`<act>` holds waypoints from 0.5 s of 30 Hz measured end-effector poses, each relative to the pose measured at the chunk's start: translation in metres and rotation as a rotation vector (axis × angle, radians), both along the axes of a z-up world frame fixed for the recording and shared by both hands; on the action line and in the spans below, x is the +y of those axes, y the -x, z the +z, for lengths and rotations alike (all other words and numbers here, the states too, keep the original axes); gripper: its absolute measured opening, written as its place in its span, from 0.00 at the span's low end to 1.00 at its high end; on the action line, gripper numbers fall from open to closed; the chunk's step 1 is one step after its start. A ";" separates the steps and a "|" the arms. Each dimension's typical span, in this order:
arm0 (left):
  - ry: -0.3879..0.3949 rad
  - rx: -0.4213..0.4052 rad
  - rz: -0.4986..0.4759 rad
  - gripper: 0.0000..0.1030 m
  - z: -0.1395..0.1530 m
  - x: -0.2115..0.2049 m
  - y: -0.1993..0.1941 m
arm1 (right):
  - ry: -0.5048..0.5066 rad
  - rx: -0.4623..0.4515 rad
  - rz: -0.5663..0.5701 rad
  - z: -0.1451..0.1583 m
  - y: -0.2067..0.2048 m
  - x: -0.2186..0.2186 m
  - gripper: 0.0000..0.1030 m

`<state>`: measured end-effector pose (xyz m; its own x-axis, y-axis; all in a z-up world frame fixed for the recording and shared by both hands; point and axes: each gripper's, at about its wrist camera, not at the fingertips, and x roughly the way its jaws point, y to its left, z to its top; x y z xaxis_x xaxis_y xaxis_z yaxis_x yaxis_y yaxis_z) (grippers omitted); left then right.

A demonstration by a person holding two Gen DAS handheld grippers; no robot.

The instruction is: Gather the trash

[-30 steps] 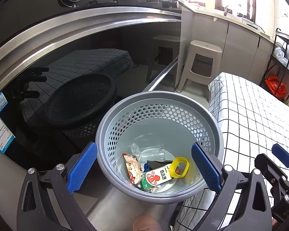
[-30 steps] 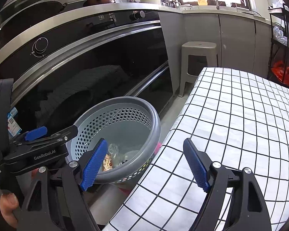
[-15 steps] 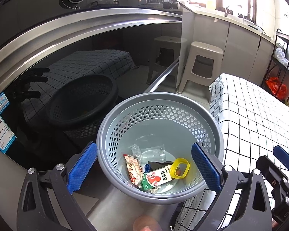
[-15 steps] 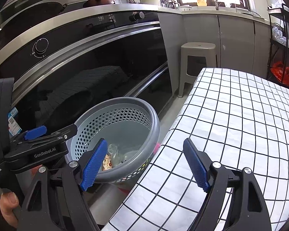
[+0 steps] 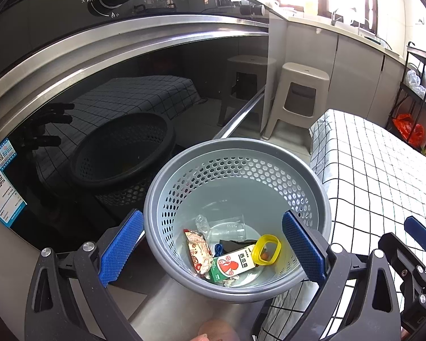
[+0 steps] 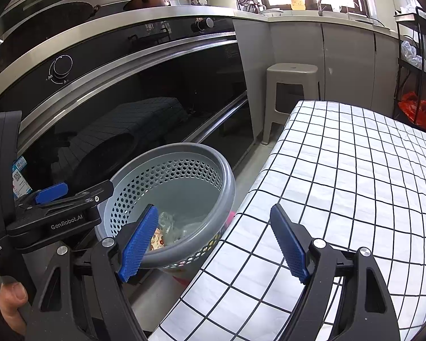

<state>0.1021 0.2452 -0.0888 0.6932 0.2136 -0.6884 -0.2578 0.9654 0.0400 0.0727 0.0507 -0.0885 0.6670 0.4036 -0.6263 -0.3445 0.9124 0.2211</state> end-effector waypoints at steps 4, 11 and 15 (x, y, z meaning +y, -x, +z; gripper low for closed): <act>0.002 0.000 -0.001 0.94 0.000 0.000 0.000 | -0.002 0.002 -0.001 0.000 -0.001 0.001 0.75; 0.015 0.007 -0.003 0.94 -0.001 0.001 -0.001 | -0.002 0.003 0.000 0.000 -0.001 0.001 0.75; 0.016 0.007 -0.004 0.94 -0.001 0.002 -0.001 | -0.002 0.002 0.000 0.000 -0.001 0.001 0.75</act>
<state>0.1028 0.2471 -0.0899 0.6893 0.1997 -0.6964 -0.2538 0.9669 0.0261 0.0736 0.0517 -0.0884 0.6656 0.4050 -0.6269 -0.3438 0.9119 0.2241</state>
